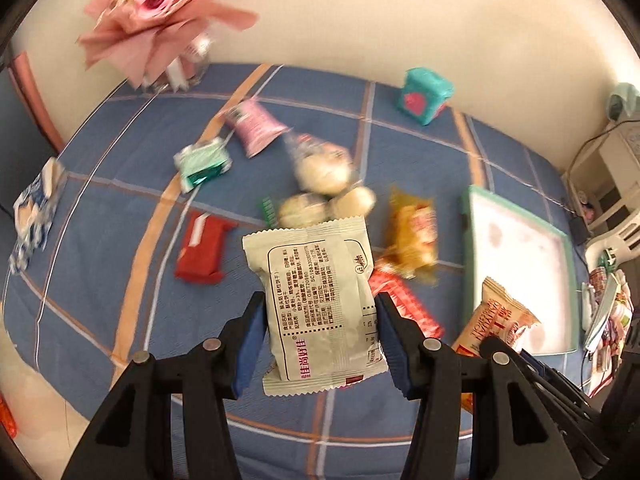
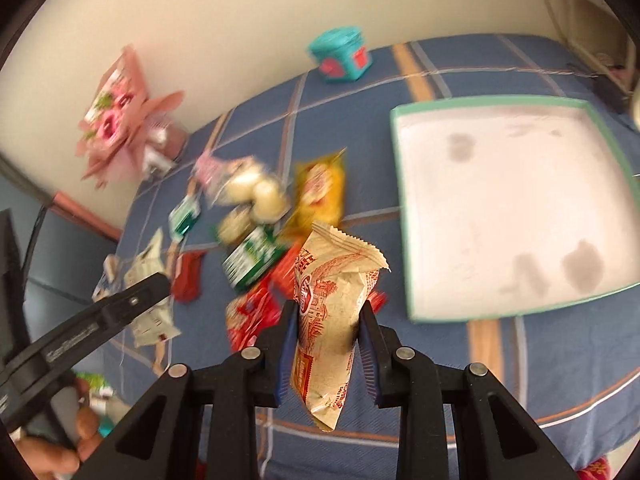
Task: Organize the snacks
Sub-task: 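Lift both held snacks and carry them over the teal-rimmed white tray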
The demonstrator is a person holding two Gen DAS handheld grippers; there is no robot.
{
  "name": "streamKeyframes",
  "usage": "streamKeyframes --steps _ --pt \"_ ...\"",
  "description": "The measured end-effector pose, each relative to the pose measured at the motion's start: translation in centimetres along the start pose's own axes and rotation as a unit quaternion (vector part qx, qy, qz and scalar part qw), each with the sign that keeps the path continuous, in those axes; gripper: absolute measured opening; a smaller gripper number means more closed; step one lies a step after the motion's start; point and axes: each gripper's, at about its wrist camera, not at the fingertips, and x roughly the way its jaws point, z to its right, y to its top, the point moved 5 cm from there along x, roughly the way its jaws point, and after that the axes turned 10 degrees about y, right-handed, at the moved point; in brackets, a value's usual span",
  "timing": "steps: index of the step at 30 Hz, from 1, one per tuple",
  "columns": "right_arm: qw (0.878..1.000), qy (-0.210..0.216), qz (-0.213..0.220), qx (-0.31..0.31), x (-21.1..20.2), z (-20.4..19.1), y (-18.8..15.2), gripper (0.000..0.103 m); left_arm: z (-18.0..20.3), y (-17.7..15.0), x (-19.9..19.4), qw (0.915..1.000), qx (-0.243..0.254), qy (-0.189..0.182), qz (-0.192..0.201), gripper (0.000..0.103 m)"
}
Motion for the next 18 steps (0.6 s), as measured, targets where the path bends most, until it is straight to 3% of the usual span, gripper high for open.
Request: streamKeyframes --steps 9,18 --pt "0.995 -0.062 0.059 0.041 -2.8 5.4 4.4 0.031 7.3 2.1 1.0 0.9989 0.034 -0.03 0.01 0.056" --pt "0.987 -0.097 0.082 0.095 -3.6 10.2 7.4 0.031 14.3 3.6 3.4 0.9952 0.087 -0.037 0.025 0.056"
